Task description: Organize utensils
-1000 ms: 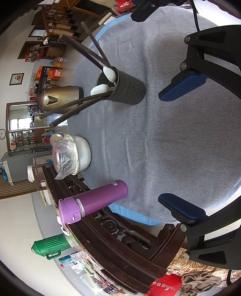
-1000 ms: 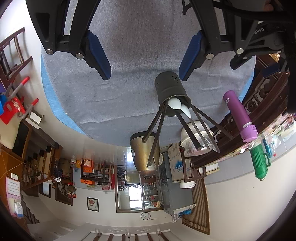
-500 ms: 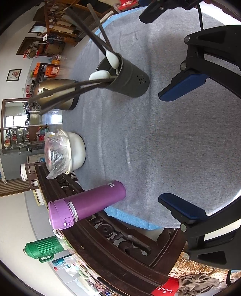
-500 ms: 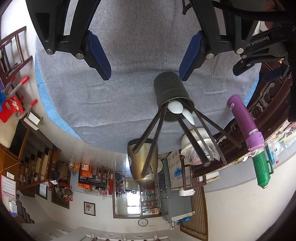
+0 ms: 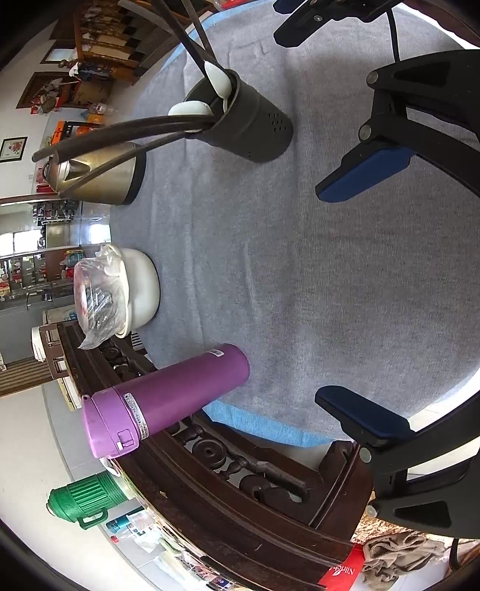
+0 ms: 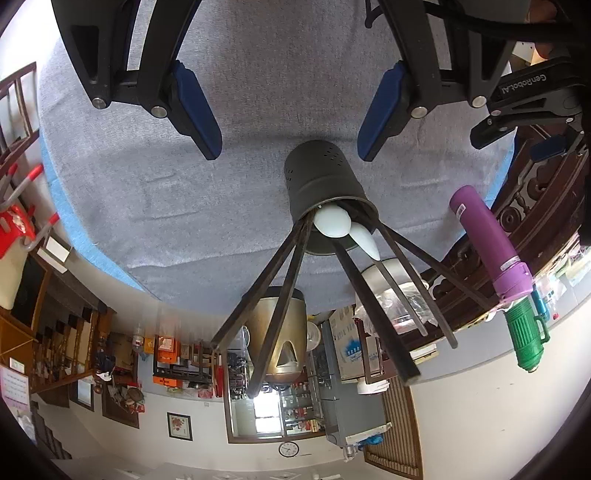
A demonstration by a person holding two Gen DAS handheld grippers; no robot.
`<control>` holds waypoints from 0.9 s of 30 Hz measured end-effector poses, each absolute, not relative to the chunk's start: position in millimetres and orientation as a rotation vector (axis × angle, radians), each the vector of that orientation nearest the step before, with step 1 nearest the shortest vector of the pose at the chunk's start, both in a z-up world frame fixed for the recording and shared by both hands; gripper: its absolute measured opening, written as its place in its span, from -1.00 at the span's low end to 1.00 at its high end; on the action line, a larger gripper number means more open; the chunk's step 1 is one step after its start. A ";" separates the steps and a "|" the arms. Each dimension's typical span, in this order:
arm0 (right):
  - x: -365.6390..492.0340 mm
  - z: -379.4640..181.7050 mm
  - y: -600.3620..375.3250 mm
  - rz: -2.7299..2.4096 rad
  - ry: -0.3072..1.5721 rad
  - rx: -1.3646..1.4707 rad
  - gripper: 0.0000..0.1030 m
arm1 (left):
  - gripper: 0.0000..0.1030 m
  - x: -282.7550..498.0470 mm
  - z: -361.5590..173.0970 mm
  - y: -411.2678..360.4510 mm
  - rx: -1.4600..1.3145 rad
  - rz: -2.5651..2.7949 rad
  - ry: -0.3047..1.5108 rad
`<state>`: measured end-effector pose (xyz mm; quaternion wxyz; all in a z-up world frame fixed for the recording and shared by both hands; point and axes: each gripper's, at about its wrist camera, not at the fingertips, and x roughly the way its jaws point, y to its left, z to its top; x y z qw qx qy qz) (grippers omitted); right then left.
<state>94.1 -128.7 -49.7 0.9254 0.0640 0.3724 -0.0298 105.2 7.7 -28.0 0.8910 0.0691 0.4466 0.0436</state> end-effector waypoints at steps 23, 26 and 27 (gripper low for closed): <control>59.5 -29.6 -121.8 -0.085 0.711 0.126 0.53 | 0.93 75.9 3.0 10.6 0.182 0.076 0.863; 55.3 -25.4 -122.8 -0.082 0.704 0.124 0.53 | 0.93 72.6 7.4 10.5 0.182 0.076 0.852; 53.7 -24.0 -122.7 -0.083 0.700 0.123 0.53 | 0.93 71.7 8.4 10.4 0.184 0.078 0.850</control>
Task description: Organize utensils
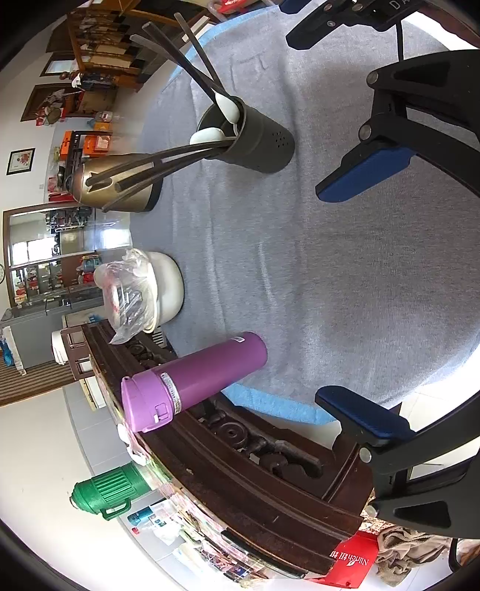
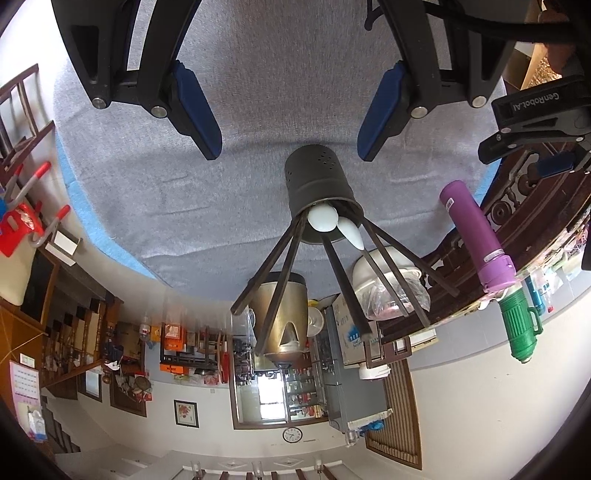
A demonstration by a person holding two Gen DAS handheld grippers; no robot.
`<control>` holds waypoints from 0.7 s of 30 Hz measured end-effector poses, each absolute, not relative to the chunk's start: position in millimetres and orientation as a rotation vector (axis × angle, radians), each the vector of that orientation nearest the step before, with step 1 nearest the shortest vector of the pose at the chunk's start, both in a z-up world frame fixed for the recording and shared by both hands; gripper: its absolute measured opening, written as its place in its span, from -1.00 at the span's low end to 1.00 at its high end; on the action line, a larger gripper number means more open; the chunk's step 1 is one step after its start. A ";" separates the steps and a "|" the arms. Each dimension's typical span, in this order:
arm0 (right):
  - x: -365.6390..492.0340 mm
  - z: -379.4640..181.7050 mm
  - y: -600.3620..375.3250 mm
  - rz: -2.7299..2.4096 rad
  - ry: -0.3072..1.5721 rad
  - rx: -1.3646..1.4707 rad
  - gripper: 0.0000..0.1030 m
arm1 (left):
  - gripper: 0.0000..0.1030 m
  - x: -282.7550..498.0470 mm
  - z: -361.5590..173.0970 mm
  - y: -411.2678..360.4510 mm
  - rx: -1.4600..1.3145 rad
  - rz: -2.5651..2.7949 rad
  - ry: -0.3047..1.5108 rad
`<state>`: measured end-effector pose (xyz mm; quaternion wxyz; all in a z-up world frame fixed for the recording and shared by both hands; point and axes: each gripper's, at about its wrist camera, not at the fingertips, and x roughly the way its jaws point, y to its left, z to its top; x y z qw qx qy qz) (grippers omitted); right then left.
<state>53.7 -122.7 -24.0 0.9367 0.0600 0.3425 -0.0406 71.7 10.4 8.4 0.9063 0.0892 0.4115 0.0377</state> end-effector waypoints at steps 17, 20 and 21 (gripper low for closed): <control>46.7 -9.8 -116.5 -0.069 0.661 0.089 0.53 | 0.93 69.4 11.3 12.2 0.184 0.083 0.843; 46.4 -9.6 -114.7 -0.064 0.657 0.087 0.53 | 0.93 70.7 10.7 12.2 0.186 0.085 0.844; 46.7 -9.7 -114.4 -0.062 0.656 0.089 0.53 | 0.93 71.0 10.5 12.2 0.185 0.085 0.845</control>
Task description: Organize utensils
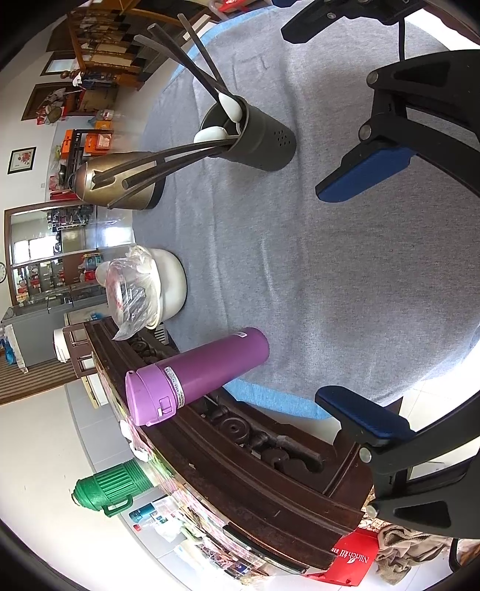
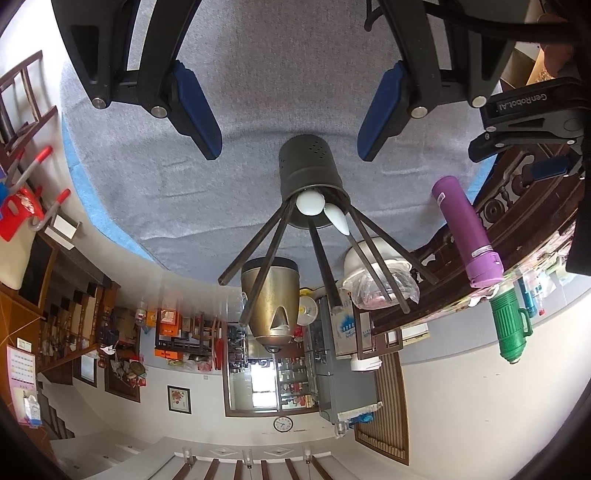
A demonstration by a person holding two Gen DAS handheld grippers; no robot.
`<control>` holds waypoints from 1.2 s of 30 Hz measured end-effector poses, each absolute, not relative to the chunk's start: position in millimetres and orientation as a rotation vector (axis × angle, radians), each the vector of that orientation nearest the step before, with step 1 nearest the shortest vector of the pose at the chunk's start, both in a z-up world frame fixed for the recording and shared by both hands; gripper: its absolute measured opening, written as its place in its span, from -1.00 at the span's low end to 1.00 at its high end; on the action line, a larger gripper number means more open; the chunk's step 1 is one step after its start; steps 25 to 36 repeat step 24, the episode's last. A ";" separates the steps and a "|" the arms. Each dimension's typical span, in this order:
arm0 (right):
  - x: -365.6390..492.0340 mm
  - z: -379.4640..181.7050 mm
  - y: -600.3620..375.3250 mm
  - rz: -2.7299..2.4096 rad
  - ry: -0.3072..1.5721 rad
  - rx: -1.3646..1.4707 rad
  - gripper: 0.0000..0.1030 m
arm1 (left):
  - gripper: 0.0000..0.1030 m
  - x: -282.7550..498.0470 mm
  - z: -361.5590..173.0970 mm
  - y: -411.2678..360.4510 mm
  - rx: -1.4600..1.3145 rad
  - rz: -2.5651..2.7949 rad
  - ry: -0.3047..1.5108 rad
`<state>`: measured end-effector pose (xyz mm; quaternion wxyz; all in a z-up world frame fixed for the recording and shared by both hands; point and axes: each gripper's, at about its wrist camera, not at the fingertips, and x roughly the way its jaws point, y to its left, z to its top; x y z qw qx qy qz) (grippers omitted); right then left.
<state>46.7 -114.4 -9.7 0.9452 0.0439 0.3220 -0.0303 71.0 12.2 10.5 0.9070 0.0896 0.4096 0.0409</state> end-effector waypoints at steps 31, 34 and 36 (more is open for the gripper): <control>60.6 -22.2 -124.4 -0.051 0.682 0.103 0.53 | 0.93 90.7 -6.3 10.5 0.119 0.016 0.881; 60.6 -22.2 -124.4 -0.051 0.682 0.103 0.53 | 0.93 90.7 -6.3 10.5 0.119 0.016 0.881; 60.6 -22.2 -124.4 -0.051 0.682 0.103 0.53 | 0.93 90.7 -6.3 10.5 0.119 0.016 0.881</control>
